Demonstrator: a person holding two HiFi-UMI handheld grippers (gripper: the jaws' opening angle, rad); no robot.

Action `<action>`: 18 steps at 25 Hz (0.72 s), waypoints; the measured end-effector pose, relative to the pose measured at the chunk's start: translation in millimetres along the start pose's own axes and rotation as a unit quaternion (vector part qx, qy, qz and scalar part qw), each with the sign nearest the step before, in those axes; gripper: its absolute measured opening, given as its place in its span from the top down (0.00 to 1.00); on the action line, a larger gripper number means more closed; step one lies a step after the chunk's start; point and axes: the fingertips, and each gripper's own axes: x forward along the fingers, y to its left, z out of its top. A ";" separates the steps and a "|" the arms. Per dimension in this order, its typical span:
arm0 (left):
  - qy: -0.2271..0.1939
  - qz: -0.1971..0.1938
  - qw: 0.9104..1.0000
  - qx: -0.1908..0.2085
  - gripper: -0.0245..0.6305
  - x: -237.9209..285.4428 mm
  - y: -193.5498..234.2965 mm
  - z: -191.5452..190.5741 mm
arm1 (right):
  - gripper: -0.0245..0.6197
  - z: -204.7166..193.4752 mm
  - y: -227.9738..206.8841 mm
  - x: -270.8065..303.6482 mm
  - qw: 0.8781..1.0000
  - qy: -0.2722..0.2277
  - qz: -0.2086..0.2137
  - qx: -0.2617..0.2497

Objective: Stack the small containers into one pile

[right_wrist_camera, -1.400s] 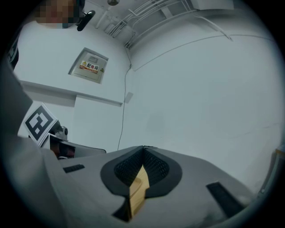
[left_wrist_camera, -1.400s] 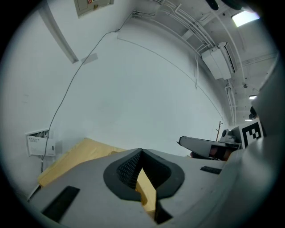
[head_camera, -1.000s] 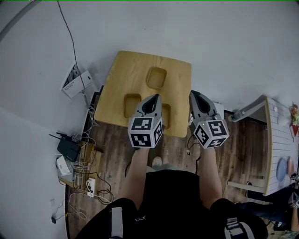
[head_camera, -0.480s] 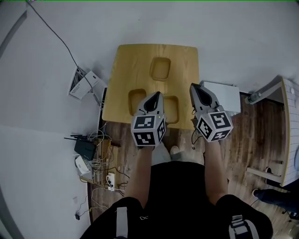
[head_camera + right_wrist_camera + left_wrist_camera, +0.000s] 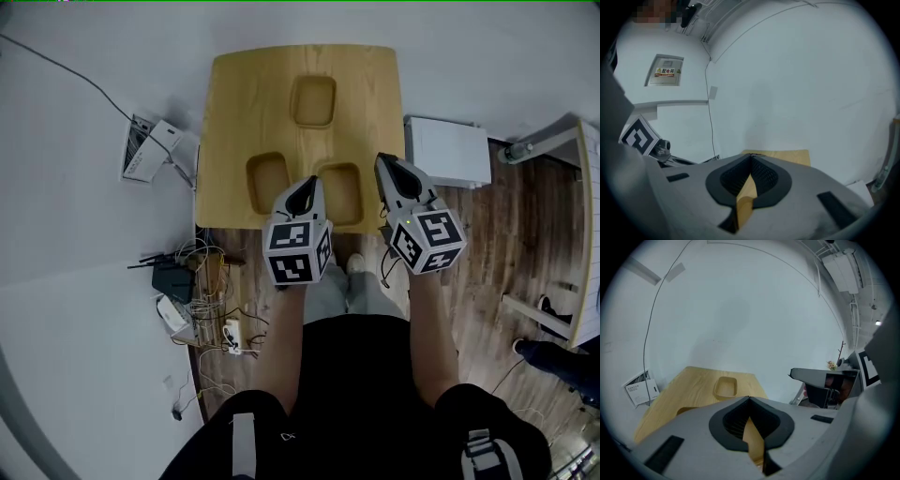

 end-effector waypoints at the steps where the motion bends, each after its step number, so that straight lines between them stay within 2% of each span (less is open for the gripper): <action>1: 0.008 0.000 1.000 -0.001 0.94 1.9 1.2 -7.0 | 0.95 -6.7 1.3 1.2 1.000 0.007 0.000 0.003; 11: 0.053 0.000 0.998 -0.019 0.94 21.9 16.7 -51.9 | 0.95 -54.5 -1.5 14.6 0.998 0.055 -0.013 0.014; 15: 0.060 -0.001 0.998 -0.025 0.94 25.3 21.6 -66.7 | 0.90 -78.1 0.4 12.4 0.996 0.081 -0.016 0.022; 18: 0.066 -0.002 0.997 -0.031 0.87 27.2 26.7 -75.5 | 0.85 -93.8 2.3 12.6 0.994 0.103 -0.019 0.025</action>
